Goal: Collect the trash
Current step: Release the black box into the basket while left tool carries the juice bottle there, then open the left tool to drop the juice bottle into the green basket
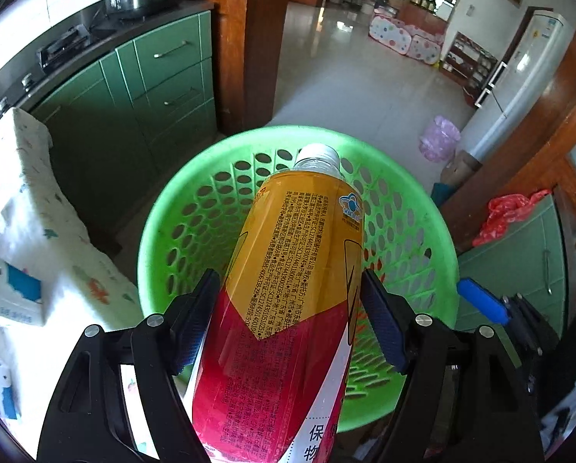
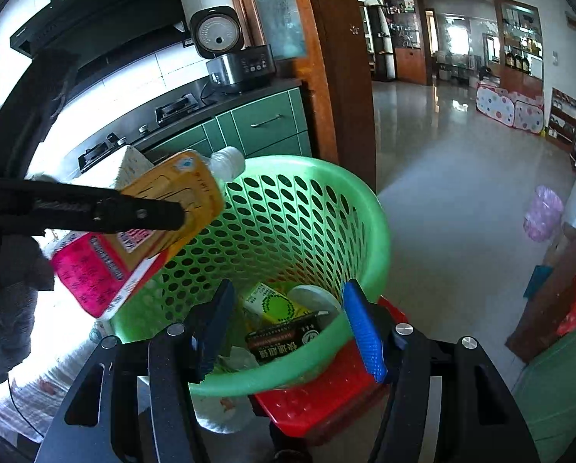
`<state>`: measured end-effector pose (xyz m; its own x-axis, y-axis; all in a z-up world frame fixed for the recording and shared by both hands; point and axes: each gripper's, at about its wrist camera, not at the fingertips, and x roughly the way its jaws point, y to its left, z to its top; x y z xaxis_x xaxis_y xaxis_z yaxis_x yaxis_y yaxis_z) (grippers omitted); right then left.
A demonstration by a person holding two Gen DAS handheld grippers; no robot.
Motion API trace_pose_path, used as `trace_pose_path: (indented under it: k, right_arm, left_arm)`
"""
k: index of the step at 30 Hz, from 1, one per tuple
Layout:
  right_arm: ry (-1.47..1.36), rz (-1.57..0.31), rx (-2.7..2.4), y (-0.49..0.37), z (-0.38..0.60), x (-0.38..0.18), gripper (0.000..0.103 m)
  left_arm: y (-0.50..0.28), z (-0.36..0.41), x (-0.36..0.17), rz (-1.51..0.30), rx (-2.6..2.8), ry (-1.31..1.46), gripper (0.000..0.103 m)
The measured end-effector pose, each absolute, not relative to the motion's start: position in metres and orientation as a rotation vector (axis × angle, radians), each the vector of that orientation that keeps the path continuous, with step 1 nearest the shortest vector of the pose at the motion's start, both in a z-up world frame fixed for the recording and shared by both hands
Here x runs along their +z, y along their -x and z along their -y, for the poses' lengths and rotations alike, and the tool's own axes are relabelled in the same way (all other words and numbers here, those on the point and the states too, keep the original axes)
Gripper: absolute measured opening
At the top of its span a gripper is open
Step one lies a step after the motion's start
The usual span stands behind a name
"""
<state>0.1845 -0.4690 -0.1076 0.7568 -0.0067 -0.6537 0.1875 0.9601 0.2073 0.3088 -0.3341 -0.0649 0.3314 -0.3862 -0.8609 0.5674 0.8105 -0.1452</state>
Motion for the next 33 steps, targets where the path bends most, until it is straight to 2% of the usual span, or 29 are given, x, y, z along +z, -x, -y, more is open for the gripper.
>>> trace_pose_path:
  k: [15, 33]
  right_arm:
    - [-0.279, -0.703, -0.102, -0.179, 0.463, -0.101, 0.057]
    - [-0.221, -0.695, 0.033, -0.190, 0.389, -0.067, 0.059]
  left_arm:
    - [-0.293, 0.311, -0.055, -1.004, -0.629, -0.135, 0.076]
    - [-0.249, 0.143, -0.009, -0.909, -0.391, -0.028, 0.076]
